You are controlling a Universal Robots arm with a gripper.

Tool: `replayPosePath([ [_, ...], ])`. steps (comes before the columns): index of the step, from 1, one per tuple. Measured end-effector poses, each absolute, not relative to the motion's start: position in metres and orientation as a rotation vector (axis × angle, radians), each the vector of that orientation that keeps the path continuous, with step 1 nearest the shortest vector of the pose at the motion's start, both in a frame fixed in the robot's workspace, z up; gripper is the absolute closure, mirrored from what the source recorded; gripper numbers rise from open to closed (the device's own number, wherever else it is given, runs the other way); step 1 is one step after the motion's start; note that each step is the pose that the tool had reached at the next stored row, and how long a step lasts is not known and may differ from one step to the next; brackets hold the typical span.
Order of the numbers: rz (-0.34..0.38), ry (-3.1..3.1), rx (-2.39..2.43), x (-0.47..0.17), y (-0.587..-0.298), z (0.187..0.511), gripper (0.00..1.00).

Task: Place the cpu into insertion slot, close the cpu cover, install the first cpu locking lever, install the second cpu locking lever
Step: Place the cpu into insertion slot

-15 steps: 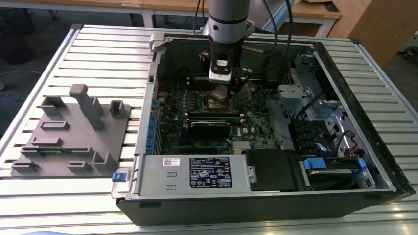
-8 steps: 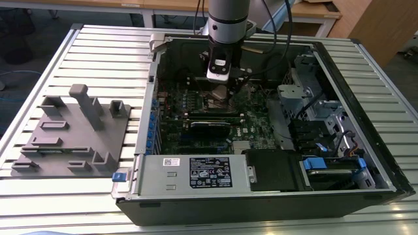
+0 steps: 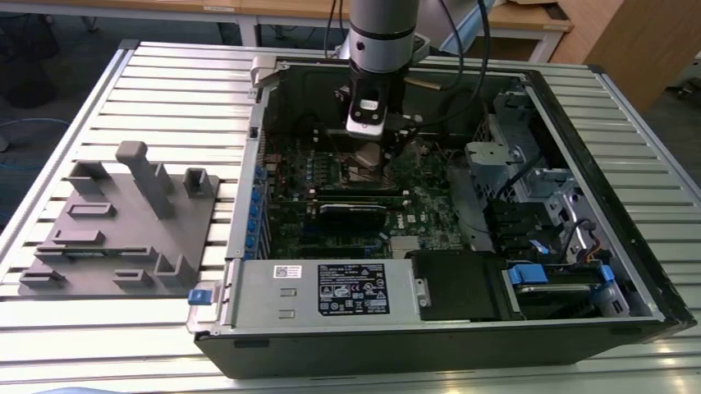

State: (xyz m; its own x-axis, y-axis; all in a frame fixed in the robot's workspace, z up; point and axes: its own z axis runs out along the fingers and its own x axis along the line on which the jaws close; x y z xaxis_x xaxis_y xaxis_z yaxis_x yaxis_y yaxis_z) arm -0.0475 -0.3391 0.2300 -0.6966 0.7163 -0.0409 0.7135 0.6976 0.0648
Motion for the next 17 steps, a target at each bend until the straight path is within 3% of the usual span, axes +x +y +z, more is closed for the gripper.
replayPosePath([
  [17, 0.055, 2.659, 1.540, -0.0475, -0.3391, 0.2297, 0.46],
])
